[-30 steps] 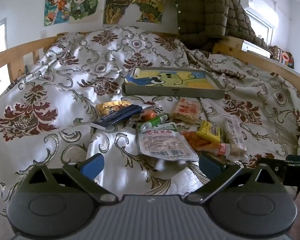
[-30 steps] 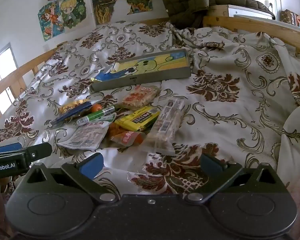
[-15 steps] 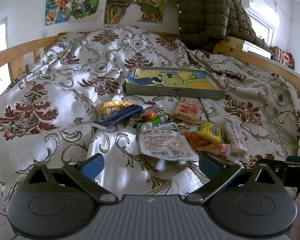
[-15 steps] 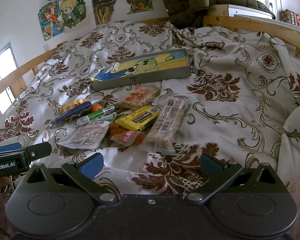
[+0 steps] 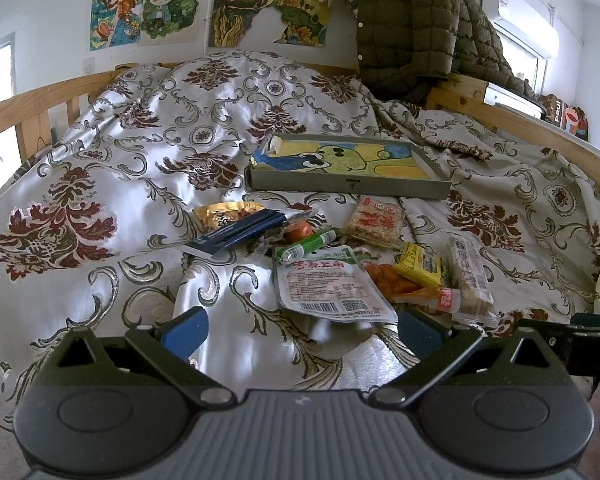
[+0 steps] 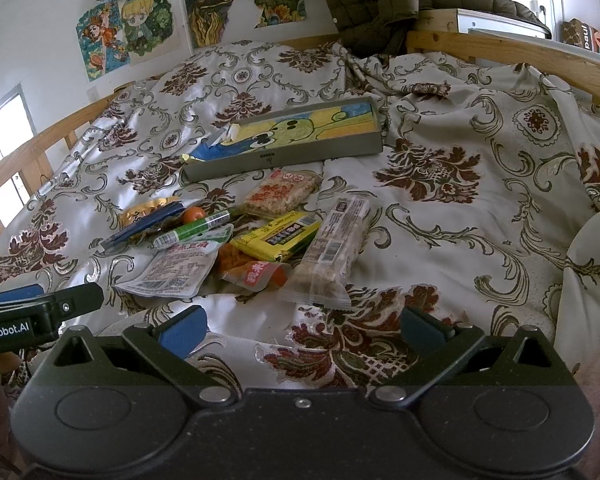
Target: Organize snacks
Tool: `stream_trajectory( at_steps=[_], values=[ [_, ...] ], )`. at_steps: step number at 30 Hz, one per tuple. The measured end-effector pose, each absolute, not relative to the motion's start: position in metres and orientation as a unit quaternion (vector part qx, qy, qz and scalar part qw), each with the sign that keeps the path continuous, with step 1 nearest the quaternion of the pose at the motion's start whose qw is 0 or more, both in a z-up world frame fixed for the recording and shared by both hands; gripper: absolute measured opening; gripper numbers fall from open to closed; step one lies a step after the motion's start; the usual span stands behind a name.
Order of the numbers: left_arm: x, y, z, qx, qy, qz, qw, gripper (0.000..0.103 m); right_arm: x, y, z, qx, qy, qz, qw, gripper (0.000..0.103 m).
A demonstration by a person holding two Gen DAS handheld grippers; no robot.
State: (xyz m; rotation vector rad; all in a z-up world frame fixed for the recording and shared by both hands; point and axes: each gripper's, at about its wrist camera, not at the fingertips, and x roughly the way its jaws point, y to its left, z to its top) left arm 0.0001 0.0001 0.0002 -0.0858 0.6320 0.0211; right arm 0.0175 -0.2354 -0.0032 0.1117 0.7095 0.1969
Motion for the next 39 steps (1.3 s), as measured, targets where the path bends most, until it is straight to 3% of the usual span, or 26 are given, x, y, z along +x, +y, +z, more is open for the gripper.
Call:
stream_trajectory(
  at_steps=[27, 39],
  values=[
    [-0.003, 0.002, -0.003, -0.059, 0.310, 0.016, 0.949, 0.103, 0.023, -0.238, -0.006, 0.061, 0.349, 0.098, 0.930, 0.102],
    [0.040, -0.008, -0.008, -0.047, 0.326, 0.022, 0.944, 0.103, 0.091, -0.282, -0.020, 0.173, 0.416, 0.092, 0.888, 0.103]
  ],
)
